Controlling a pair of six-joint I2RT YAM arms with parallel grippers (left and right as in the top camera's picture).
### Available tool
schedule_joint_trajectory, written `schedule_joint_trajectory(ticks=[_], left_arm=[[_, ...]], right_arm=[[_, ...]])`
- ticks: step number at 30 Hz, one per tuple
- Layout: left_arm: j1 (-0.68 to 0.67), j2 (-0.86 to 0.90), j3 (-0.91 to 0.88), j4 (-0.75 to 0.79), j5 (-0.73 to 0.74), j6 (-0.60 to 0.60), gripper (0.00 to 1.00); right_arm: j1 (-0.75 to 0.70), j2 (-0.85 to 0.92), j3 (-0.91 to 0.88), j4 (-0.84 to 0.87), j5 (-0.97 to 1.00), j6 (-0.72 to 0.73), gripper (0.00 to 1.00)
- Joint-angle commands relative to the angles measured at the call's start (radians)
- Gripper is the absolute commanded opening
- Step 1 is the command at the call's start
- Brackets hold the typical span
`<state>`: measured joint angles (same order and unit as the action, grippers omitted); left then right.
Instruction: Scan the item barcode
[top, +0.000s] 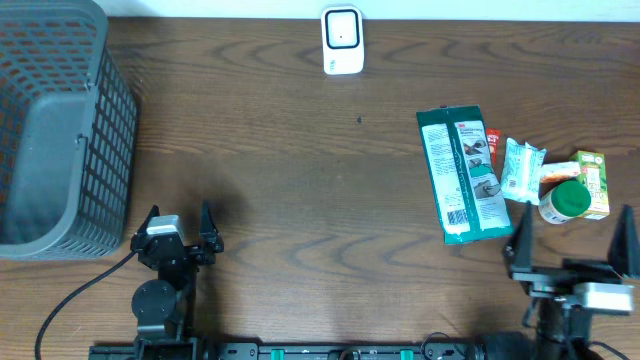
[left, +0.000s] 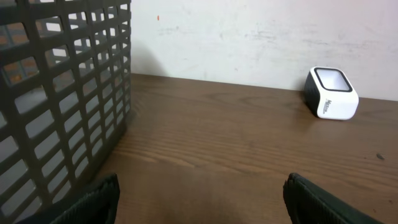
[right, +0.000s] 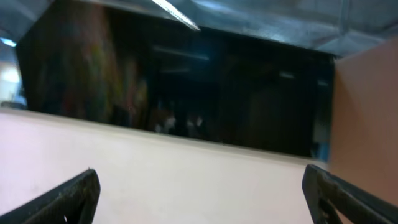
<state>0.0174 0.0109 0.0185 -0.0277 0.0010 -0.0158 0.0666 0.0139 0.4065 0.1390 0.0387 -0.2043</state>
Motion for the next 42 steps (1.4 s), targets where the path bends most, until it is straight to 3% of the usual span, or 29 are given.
schedule_joint_trajectory(ticks=[1,5,16,31,42], left_arm=[[-0.004,-0.007,-0.014,-0.045,-0.013,0.019,0.85],[-0.004,-0.007,-0.014,-0.046,-0.013,0.019,0.85],[-0.004,-0.007,-0.014,-0.045,-0.013,0.019,0.85],[-0.004,-0.007,-0.014,-0.046,-0.013,0.019,0.85],[-0.004,-0.007,-0.014,-0.045,-0.013,0.019,0.85]], right_arm=[[-0.009,-0.008,-0.105,0.144,-0.072,-0.008,0.99],[-0.009,-0.008,-0.214,0.275,-0.073,0.033,0.99],[-0.009,-0.008,-0.397,0.276,-0.075,0.212,0.99],[-0.007,-0.008,-0.401,-0.215,-0.099,0.291,0.99],[-0.006,-0.007,-0.401,-0.211,-0.096,0.297,0.99]])
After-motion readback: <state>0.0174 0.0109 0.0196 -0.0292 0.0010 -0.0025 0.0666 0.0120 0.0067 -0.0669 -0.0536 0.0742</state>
